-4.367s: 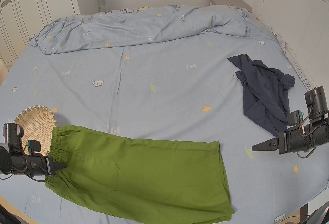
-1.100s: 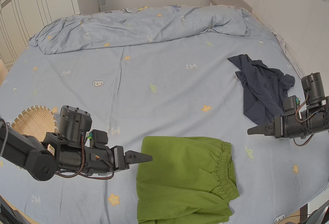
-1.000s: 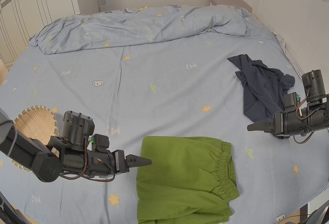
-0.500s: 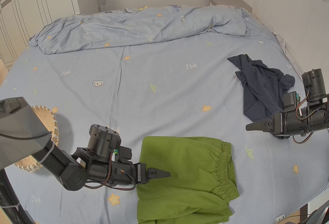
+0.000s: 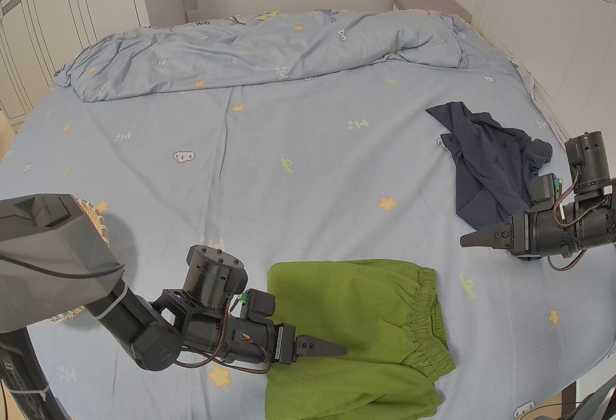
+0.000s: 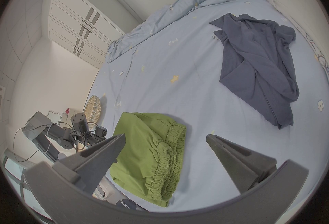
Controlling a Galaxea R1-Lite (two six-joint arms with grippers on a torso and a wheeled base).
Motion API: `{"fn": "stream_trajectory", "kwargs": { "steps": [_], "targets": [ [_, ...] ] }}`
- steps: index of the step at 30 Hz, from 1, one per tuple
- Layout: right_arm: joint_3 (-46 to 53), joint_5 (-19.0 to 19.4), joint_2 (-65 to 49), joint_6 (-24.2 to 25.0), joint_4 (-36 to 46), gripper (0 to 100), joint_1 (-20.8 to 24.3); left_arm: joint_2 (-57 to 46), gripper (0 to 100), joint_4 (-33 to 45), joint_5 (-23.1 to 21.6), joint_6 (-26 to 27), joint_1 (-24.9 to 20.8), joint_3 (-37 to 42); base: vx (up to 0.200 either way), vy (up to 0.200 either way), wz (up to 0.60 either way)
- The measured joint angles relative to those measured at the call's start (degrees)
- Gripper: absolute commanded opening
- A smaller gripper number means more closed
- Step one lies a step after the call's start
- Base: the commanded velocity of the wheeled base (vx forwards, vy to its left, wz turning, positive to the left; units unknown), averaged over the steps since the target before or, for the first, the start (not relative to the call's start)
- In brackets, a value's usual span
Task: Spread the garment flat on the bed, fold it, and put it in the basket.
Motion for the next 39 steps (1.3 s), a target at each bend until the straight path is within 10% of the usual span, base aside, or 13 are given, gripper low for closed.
{"fn": "stream_trajectory", "kwargs": {
  "steps": [16, 27, 39],
  "targets": [
    [-0.11, 0.04, -0.07, -0.11, -0.05, 100, -0.06, -6.78, 0, 1.00, 2.02, -0.29, 4.90, 2.49, 0.000, 0.000, 0.00],
    [-0.06, 0.22, -0.82, -0.13, 0.11, 100, 0.33, -21.71, 0, 20.46, 2.33, 2.74, 16.75, 1.33, 0.000, 0.000, 0.00],
    [0.61, 0.15, -1.38, -0.11, 0.27, 100, 1.85, -27.42, 0, 29.29, 2.60, 9.75, 19.46, 0.56, 0.000, 0.100, 0.00]
  ]
}}
